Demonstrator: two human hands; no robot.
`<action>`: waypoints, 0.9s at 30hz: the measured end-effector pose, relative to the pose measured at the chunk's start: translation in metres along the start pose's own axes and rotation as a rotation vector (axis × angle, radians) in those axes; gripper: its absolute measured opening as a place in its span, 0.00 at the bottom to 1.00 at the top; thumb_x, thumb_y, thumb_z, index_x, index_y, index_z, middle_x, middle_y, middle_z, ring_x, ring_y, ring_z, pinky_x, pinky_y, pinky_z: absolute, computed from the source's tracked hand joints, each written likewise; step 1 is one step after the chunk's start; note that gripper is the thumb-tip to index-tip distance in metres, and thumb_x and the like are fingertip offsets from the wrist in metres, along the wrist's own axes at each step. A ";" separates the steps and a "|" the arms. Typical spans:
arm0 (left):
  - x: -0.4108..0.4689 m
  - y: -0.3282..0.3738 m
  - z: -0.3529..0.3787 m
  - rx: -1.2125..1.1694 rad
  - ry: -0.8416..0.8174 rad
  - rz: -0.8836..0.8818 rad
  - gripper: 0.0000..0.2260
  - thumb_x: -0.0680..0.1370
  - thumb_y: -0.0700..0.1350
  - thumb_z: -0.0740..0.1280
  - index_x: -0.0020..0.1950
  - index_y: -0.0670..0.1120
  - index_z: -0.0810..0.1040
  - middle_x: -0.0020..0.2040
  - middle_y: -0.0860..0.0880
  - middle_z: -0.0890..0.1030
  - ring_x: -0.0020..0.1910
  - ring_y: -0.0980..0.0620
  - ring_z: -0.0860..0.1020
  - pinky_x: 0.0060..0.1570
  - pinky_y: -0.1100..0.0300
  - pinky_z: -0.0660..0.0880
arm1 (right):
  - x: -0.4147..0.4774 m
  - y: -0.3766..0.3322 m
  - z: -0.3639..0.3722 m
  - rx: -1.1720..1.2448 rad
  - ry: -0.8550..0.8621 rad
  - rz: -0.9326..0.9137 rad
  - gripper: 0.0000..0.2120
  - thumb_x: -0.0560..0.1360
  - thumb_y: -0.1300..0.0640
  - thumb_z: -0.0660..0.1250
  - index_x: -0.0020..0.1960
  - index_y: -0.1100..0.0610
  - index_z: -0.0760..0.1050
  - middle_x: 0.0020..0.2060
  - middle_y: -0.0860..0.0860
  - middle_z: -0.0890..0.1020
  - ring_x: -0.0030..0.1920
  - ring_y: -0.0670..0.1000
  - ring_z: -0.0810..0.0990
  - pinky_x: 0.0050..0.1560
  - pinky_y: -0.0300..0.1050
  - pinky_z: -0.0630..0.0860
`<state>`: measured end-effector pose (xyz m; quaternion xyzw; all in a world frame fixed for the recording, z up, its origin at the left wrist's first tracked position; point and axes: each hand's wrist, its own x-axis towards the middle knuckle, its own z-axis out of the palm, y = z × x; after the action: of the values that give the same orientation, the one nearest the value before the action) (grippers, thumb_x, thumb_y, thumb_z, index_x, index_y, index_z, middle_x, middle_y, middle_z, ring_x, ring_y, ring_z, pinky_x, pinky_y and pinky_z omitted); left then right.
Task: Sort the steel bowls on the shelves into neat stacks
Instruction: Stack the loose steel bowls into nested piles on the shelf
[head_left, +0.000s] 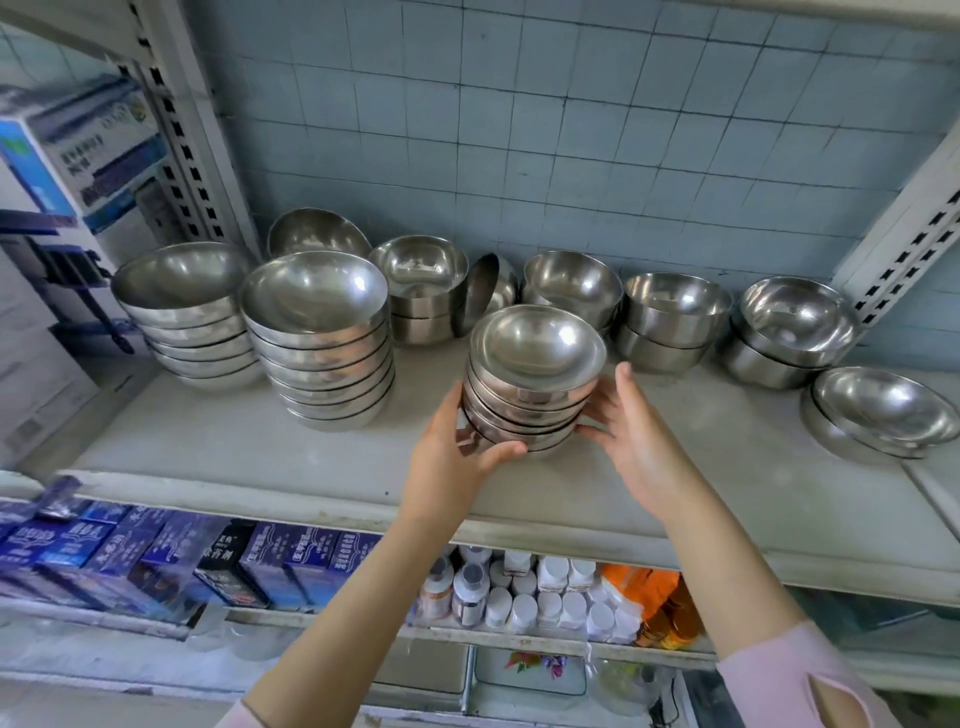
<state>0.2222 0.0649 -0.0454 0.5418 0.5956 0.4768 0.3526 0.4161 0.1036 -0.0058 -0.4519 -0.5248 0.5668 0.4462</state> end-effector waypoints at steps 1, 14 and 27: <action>0.000 -0.002 -0.007 0.007 0.017 -0.006 0.36 0.66 0.52 0.79 0.71 0.53 0.67 0.60 0.50 0.78 0.49 0.61 0.78 0.41 0.80 0.70 | 0.002 0.001 0.008 0.018 -0.017 -0.012 0.23 0.78 0.39 0.52 0.58 0.50 0.79 0.51 0.44 0.86 0.58 0.45 0.81 0.56 0.44 0.75; 0.005 -0.019 -0.049 0.022 0.095 0.065 0.43 0.66 0.53 0.77 0.76 0.49 0.61 0.66 0.50 0.75 0.57 0.52 0.78 0.46 0.82 0.68 | 0.023 0.012 0.043 -0.316 -0.152 -0.133 0.31 0.69 0.64 0.77 0.68 0.47 0.72 0.62 0.44 0.81 0.60 0.41 0.81 0.58 0.44 0.80; 0.000 -0.017 -0.048 -0.011 0.077 0.091 0.44 0.66 0.57 0.75 0.77 0.52 0.57 0.68 0.52 0.75 0.60 0.53 0.78 0.61 0.55 0.76 | 0.029 0.005 0.043 -0.379 -0.018 -0.216 0.27 0.67 0.58 0.80 0.61 0.41 0.75 0.58 0.42 0.83 0.57 0.44 0.81 0.52 0.40 0.78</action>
<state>0.1718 0.0566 -0.0476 0.5478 0.5809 0.5159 0.3105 0.3682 0.1237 -0.0105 -0.4638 -0.6713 0.4108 0.4068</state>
